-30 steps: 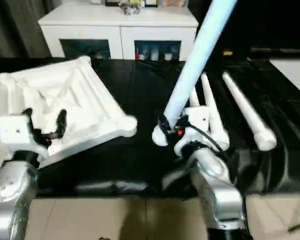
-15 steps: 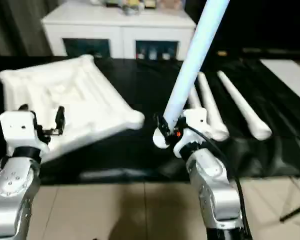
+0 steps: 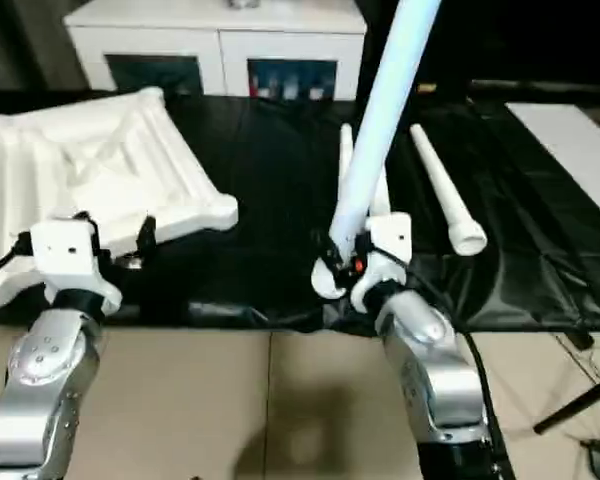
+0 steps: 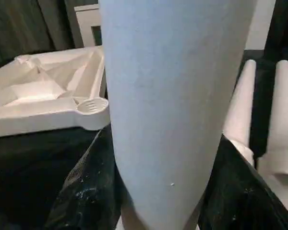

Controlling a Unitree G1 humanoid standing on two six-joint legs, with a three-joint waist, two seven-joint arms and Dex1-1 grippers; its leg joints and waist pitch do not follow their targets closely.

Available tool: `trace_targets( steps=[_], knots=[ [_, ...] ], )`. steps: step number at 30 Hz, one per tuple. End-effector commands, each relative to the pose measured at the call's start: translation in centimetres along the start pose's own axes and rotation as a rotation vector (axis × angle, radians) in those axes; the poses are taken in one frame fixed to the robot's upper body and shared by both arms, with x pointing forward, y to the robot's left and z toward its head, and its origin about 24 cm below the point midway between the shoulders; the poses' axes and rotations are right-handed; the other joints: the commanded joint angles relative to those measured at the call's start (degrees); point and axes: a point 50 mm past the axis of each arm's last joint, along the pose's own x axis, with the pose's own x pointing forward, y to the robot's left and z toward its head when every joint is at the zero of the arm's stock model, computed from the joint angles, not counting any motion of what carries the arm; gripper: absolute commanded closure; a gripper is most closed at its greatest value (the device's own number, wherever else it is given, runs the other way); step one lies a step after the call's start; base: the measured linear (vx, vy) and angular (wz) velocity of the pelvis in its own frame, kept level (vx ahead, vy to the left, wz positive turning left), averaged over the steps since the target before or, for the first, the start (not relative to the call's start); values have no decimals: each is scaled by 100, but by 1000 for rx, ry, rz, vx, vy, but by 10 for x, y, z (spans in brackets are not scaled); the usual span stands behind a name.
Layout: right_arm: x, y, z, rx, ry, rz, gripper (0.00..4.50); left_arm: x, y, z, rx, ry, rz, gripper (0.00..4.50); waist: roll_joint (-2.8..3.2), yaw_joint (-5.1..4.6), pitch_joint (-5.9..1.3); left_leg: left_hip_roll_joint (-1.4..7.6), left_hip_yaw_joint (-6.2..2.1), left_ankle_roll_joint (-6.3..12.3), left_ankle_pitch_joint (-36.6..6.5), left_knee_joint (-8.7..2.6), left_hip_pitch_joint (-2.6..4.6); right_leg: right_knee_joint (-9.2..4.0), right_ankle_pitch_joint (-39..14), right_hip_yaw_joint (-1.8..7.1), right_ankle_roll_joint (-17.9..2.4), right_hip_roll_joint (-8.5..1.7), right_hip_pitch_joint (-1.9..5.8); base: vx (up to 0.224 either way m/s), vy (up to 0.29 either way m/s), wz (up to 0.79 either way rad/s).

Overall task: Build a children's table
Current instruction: Pick table leg

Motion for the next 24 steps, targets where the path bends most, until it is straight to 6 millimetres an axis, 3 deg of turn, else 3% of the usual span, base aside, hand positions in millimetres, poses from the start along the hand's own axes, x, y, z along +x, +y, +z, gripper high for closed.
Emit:
trace_targets(
  steps=[1, 2, 3, 4, 5, 7, 8, 9, 10, 11, 12, 13, 14, 15, 16, 17, 18, 19, 20, 21, 22, 23, 24],
  knots=[
    [4, 6, 4, -34, -14, 33, 267, -3, -2, -4, -11, 12, -44, 4, 9, -57, -106, 445, -158, -46, -2655, -613, 235, -852, -4137, 199, -624, -340, 167, -43, -74, 3],
    [4, 7, 3, -40, -11, 31, 267, -5, -3, -7, -17, 15, -51, 4, 19, -132, -73, 408, -156, -60, -3021, -594, 364, -971, -4728, 51, -386, -274, 166, -43, -74, 3],
    [3, 7, 2, -44, -7, 27, 267, -6, -3, -9, -25, 20, -59, 4, 82, -223, -34, 397, -142, -37, -3318, -569, 534, -1105, -4787, -147, -252, -210, 126, 0, 0, 0],
    [3, 7, 2, -43, -6, 27, 267, -7, -3, -10, -27, 21, -60, 4, 82, -223, -34, 397, -142, -37, -3318, -569, 534, -1105, -4787, -147, -252, -210, 126, 0, 0, 0],
    [2, 7, 1, -44, -4, 28, 267, -7, -3, -11, -29, 25, -62, 4, 149, -287, -69, 523, -204, -29, -3456, -754, 412, -1001, -3981, -239, -271, -219, 424, 0, 0, 0],
    [1, 8, 2, -27, -7, 42, 267, -8, -5, -10, -43, 25, -73, 4, 204, -385, -60, 597, -248, -116, -3776, -877, 432, -933, -3436, -295, -370, -209, 495, 0, 0, 0],
    [1, 8, 2, -25, -7, 43, 267, -8, -5, -10, -43, 25, -73, 4, 174, -456, -75, 582, -254, -127, -3727, -885, 404, -924, -3241, -288, -476, -249, 546, 0, 0, 0],
    [1, 9, 3, -17, -9, 53, 267, -8, -7, -9, -47, 24, -83, 4, 96, -476, -87, 559, -233, -98, -3570, -871, 359, -949, -3270, -260, -523, -281, 581, 0, 0, 0],
    [1, 9, 4, -26, -7, 58, 267, -8, -8, -9, -50, 24, -94, 4, 107, -472, -99, 505, -178, -25, -3233, -819, 312, -987, -3550, -212, -606, -340, 616, 0, 0, 0],
    [1, 8, 4, -36, -5, 60, 267, -9, -8, -10, -52, 25, -85, 4, -87, -374, -116, 367, -222, 305, -2407, -744, -222, -1056, -3894, -245, -486, -566, 1037, 0, 0, 0],
    [2, 8, 5, -43, -4, 68, 267, -9, -7, -10, -49, 29, -72, 4, -77, -355, -128, 302, -225, 629, -1467, -523, -456, -1153, -4444, -219, -126, -845, 1213, 74, 9, 11],
    [3, 8, 5, -49, -2, 75, 267, -9, -6, -10, -45, 31, -58, 4, -59, -312, -207, 285, -225, 724, -1109, -404, -434, -1181, -4447, -206, -103, -925, 1218, 90, 21, 38],
    [3, 8, 5, -51, 0, 81, 267, -10, -4, -11, -38, 36, -47, 4, -39, -278, -234, 307, -242, 927, -624, -323, -465, -1202, -4016, -304, -292, -922, 1207, 90, 21, 38],
    [4, 8, 5, -51, 0, 82, 267, -10, -4, -11, -37, 37, -45, 4, 89, -256, -241, 322, -277, 1076, -393, -417, -418, -1146, -3357, -497, -535, -708, 1188, 109, 21, 60],
    [4, 8, 5, -52, 1, 86, 267, -10, -2, -11, -32, 40, -38, 4, 97, -269, -284, 313, -323, 1221, -231, -488, -320, -1077, -2826, -604, -662, -514, 1156, 159, 20, 68],
    [4, 9, 5, -44, 0, 98, 267, -11, -1, -11, -28, 42, -36, 4, 205, -423, -377, 479, -653, 1736, 306, -663, 390, -625, -1556, -713, -913, 46, 746, 159, 20, 68],
    [5, 10, 5, -42, 4, 115, 267, -12, 2, -11, -22, 44, -25, 4, 257, -524, -462, 1067, -1043, 2102, 835, -585, 1267, 74, -1246, -451, -682, 123, -118, 235, 7, 66],
    [6, 11, 5, -39, 4, 120, 267, -12, 4, -11, -24, 42, -20, 4, 171, -545, -370, 1157, -1111, 2321, 1235, -618, 1088, 274, -1071, -336, -364, 91, -185, 245, -5, 29],
    [6, 11, 5, -37, 3, 123, 267, -13, 6, -10, -24, 40, -13, 4, 109, -390, -328, 1105, -1027, 2670, 1700, -598, 1036, 475, -867, -203, 59, 8, -437, 245, -5, 29],
    [6, 13, 5, -34, -1, 128, 267, -13, 8, -9, -17, 35, -3, 4, 93, -366, -341, 1049, -934, 2720, 1922, -594, 1059, 506, -671, -157, 171, -23, -545, 200, -20, 6],
    [6, 13, 5, -34, -1, 128, 267, -13, 8, -9, -17, 35, -3, 4, -26, -326, -339, 809, -703, 2585, 1989, -623, 968, 341, -137, -80, 107, -45, -549, 181, -43, 8],
    [7, 14, 5, -35, -3, 131, 267, -13, 9, -8, -12, 31, 1, 4, -239, -291, -297, 235, -332, 2075, 1186, -535, 751, -240, 474, 91, -307, -141, -229, 181, -43, 8],
    [7, 15, 4, -33, -5, 132, 267, -13, 9, -8, -10, 31, 2, 4, -409, -206, -304, -75, -120, 1807, 401, -444, 528, -412, 179, 343, -388, -190, 180, 163, -75, 11]
  ],
)
